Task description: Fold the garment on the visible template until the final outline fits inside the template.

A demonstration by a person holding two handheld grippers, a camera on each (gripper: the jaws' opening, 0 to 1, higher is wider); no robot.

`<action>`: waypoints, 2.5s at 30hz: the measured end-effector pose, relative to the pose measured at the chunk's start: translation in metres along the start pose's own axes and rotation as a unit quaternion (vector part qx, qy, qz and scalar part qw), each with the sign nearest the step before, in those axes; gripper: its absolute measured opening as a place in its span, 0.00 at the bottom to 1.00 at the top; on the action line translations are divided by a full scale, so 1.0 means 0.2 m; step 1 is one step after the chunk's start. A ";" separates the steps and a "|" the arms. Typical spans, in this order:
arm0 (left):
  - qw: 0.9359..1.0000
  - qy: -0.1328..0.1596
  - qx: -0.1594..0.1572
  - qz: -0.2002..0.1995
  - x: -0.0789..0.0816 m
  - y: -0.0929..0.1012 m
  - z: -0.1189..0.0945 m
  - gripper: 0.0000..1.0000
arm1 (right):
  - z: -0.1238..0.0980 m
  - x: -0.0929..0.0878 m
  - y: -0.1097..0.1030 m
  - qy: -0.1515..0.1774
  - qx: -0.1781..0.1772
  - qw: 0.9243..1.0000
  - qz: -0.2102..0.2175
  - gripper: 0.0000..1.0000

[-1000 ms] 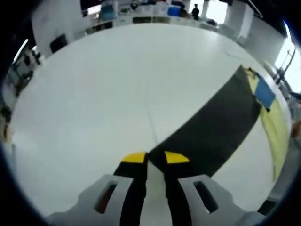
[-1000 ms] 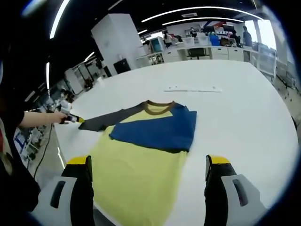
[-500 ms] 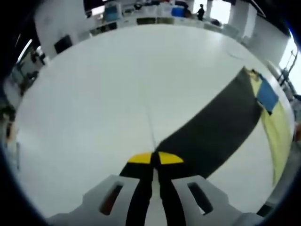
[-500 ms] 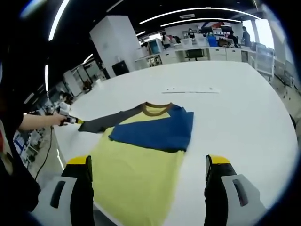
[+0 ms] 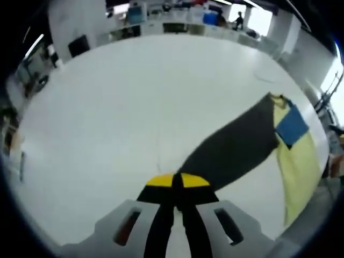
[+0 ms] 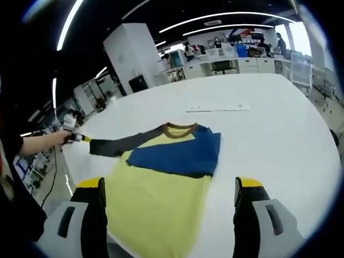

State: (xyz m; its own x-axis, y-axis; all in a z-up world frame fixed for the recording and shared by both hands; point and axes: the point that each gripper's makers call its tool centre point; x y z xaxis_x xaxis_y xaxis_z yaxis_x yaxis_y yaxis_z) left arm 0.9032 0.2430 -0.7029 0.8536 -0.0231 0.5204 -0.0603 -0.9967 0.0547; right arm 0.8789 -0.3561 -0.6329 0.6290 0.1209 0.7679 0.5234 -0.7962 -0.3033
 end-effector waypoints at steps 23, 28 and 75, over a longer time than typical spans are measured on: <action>0.993 0.092 -0.073 0.023 0.37 0.58 -0.46 0.00 | -0.23 -0.03 0.00 0.022 -0.008 0.999 -0.036 1.00; 0.988 0.119 -0.093 0.039 0.49 0.73 -0.55 0.00 | -0.26 -0.06 0.02 0.019 -0.012 0.999 -0.042 1.00; 0.950 0.132 -0.257 0.118 0.81 2.03 -0.52 0.00 | -0.47 -0.14 0.18 0.028 -0.036 0.998 -0.039 1.00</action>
State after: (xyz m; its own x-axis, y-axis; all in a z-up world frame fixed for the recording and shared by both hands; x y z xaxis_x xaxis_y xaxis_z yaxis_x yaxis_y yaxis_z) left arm 0.9628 -0.1573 -0.5077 0.6288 -0.1528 0.7624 -0.5363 -0.7952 0.2830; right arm 0.8269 -0.4427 -0.6119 0.5532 0.1528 0.8189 0.5258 -0.8265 -0.2009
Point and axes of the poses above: the point that each gripper's makers call its tool centre point, and the gripper's own axes: z roughly forward along the fingers, y roughly to its right, x roughly out of its top, and after that the axes turned 3 degrees about -y, right-handed
